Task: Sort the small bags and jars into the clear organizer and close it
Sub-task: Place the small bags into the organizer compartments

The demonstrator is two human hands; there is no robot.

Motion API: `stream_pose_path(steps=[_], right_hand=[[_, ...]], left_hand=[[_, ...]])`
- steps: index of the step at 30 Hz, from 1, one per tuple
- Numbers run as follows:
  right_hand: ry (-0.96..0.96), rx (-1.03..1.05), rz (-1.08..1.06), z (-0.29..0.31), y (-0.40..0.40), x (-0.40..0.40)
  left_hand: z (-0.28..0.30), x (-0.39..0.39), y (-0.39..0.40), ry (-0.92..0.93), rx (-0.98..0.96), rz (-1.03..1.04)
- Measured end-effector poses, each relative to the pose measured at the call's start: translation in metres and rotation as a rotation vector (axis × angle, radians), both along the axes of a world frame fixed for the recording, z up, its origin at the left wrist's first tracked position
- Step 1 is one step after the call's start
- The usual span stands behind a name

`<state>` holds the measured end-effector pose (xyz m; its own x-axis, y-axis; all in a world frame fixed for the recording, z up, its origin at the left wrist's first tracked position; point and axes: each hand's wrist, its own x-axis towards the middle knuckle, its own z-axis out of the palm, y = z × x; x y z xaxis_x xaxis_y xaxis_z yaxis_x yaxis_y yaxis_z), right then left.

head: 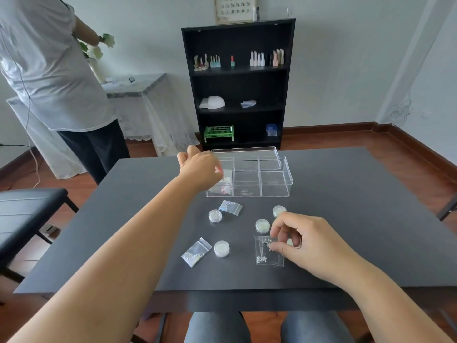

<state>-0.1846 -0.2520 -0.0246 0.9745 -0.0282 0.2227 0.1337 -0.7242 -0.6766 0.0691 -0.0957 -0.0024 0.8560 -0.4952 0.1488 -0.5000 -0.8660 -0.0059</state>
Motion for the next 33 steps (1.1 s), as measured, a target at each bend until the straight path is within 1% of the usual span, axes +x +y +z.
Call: stream_pose_path(steps=[2,7,9,10,11,12,15,17,18,19,22,24,26,28,33], right_hand=[[-0.005,-0.011,0.000,0.002,0.000,-0.001],[-0.017,0.000,0.012,0.009,0.000,0.001],[-0.035,0.028,0.010,0.016,-0.001,0.005],[-0.048,0.048,0.000,0.020,-0.003,0.008],[-0.065,0.065,-0.014,0.025,-0.005,0.012],[-0.085,0.080,-0.027,0.030,-0.007,0.017],[-0.161,0.183,-0.039,0.048,-0.015,0.040],[-0.211,0.277,-0.051,0.058,-0.017,0.063],[-0.234,0.309,-0.065,0.061,-0.017,0.077],[-0.252,0.334,-0.081,0.064,-0.016,0.093],[-0.252,0.336,-0.130,0.063,-0.008,0.140],[-0.226,0.261,-0.168,0.058,0.000,0.167],[-0.202,0.185,-0.201,0.050,0.008,0.187],[-0.146,0.113,-0.203,0.041,0.014,0.200],[0.113,-0.156,-0.116,0.023,0.022,0.218]], left_hand=[[-0.001,0.000,-0.001,0.028,0.071,-0.003],[-0.006,-0.005,-0.001,0.073,0.166,-0.043],[-0.007,-0.005,0.000,0.076,0.156,-0.041],[-0.007,-0.004,0.001,0.077,0.116,-0.042],[-0.007,-0.002,0.004,0.080,0.039,-0.049],[-0.006,-0.002,0.008,0.085,-0.089,-0.050],[-0.004,-0.016,0.029,0.038,-0.593,0.039],[-0.010,-0.032,0.046,-0.006,-0.871,0.125],[-0.017,-0.042,0.055,-0.007,-0.966,0.158],[-0.024,-0.050,0.064,0.009,-1.021,0.182],[-0.048,-0.073,0.087,0.107,-1.069,0.195],[-0.056,-0.083,0.099,0.199,-1.149,0.169],[-0.061,-0.088,0.107,0.244,-1.159,0.143],[-0.065,-0.092,0.112,0.263,-1.081,0.119],[-0.068,-0.097,0.113,0.286,-0.858,0.033]])
